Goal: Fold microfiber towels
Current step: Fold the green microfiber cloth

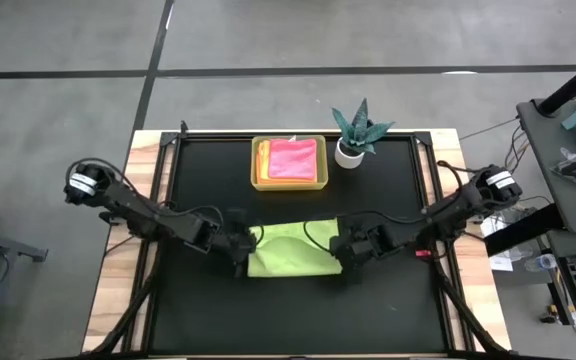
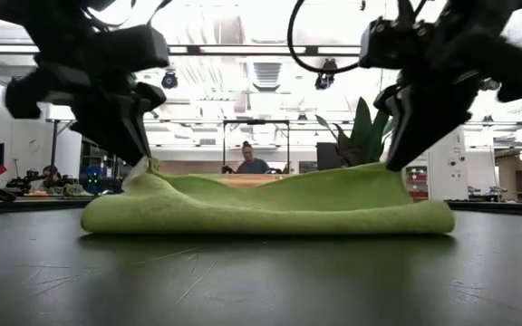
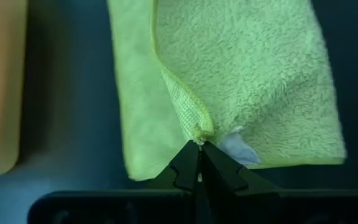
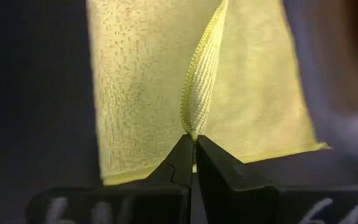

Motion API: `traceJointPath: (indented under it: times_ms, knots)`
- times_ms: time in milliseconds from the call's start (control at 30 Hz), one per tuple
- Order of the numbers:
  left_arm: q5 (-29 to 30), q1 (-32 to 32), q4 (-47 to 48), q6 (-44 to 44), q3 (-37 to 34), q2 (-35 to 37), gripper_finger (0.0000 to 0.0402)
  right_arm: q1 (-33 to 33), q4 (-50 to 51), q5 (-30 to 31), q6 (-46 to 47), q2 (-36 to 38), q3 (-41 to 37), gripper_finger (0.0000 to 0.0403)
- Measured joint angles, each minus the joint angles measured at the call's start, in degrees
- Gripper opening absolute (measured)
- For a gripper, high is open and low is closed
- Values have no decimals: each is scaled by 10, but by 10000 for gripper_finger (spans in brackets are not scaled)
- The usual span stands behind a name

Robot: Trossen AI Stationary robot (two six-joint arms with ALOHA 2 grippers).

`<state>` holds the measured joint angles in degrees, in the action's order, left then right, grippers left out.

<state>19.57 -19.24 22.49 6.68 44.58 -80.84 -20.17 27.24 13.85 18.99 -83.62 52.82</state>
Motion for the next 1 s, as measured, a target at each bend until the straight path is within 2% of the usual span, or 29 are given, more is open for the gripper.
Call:
traceJointPath:
  times_ms: [400,633,1000]
  knots:
    - [4,82,7,-43,-1,0,0,70,23,13,-52,-2,0,9]
    - [4,110,1,-43,-31,0,0,92,24,13,-62,-2,0,9]
    - [3,110,-105,-46,-70,0,0,102,23,13,-62,-2,0,9]
